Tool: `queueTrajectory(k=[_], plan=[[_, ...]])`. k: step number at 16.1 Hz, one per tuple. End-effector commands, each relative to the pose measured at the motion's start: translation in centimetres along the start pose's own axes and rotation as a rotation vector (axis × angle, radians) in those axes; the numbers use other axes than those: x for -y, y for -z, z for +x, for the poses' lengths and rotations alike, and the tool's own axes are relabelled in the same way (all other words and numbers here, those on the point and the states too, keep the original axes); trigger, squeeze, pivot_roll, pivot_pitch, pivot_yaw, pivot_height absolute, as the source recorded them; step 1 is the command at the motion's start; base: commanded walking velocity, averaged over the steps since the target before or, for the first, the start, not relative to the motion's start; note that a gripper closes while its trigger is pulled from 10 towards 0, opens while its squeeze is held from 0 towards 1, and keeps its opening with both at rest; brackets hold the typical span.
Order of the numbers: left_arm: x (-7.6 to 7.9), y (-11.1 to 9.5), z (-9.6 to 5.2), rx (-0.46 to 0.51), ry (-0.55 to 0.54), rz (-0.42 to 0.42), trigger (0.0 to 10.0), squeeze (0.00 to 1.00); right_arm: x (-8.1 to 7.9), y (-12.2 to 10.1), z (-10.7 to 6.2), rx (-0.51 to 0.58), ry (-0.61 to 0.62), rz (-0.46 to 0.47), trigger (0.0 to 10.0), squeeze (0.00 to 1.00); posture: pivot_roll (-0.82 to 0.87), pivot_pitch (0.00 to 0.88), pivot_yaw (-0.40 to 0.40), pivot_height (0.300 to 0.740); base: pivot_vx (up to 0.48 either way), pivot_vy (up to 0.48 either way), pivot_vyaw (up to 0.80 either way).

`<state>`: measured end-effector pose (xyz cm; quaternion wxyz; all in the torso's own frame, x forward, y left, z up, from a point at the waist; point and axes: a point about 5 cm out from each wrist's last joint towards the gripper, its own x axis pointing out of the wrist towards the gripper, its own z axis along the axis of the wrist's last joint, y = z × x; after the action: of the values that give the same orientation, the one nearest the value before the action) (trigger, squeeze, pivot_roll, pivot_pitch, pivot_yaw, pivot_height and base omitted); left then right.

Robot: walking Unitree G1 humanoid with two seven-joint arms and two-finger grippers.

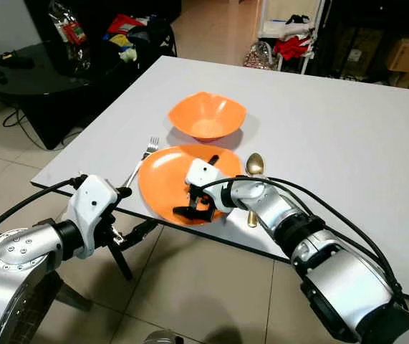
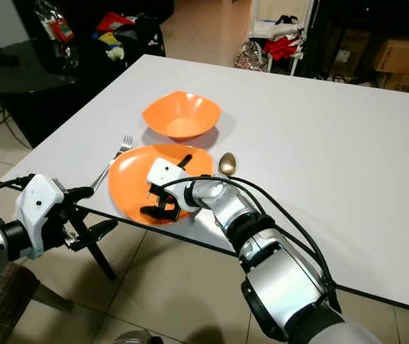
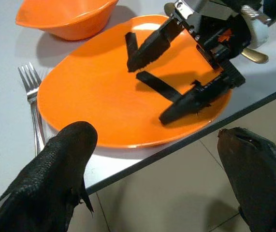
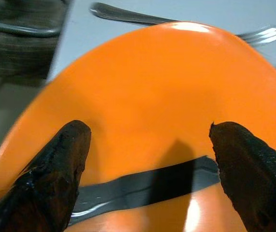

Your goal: Setting the table

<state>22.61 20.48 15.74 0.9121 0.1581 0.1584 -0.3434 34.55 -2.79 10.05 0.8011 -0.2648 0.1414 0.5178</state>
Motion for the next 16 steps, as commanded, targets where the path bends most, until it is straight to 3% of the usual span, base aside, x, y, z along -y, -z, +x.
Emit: queueTrajectory(k=[1,5,8,10,13,14,16], plan=[[-0.4,-0.3,-0.4,-0.001,-0.027,0.017,10.0,0.0,0.6,0.6,-0.3,-0.043,0.048,-0.002,10.0,0.0,0.15,0.0,0.06,0.74,0.0,0.0,0.0],[-0.8,-0.3,-0.4,-0.001,-0.066,0.026,10.0,0.0,0.8,0.3,-0.3,0.006,0.097,0.005,10.0,0.0,0.15,0.0,0.06,0.74,0.0,0.0,0.0],[-1.4,-0.6,-0.5,0.019,-0.113,0.032,10.0,0.0,1.2,-1.9,-0.2,0.17,0.101,0.071,10.0,0.0,0.15,0.0,0.06,0.74,0.0,0.0,0.0],[-2.0,-1.4,-0.4,0.076,-0.162,0.02,10.0,0.0,2.3,-3.6,-0.9,0.311,0.118,0.137,10.0,0.0,0.16,0.0,0.054,0.74,0.0,0.0,0.0],[-2.4,-2.6,0.0,0.175,-0.225,-0.047,10.0,0.0,3.8,-4.1,-3.5,0.497,0.22,0.228,10.0,0.0,0.15,0.0,0.035,0.74,0.0,0.0,0.0],[-2.0,-3.0,0.3,0.224,-0.249,-0.072,10.0,0.0,3.2,-4.2,-5.7,0.581,0.281,0.273,10.0,0.0,0.14,0.0,0.038,0.74,0.0,0.0,0.0],[-2.3,-3.1,0.9,0.244,-0.386,-0.077,10.0,0.0,1.7,-3.8,-8.4,0.629,0.385,0.354,10.0,0.0,0.11,0.0,0.045,0.74,0.0,0.0,0.0]])
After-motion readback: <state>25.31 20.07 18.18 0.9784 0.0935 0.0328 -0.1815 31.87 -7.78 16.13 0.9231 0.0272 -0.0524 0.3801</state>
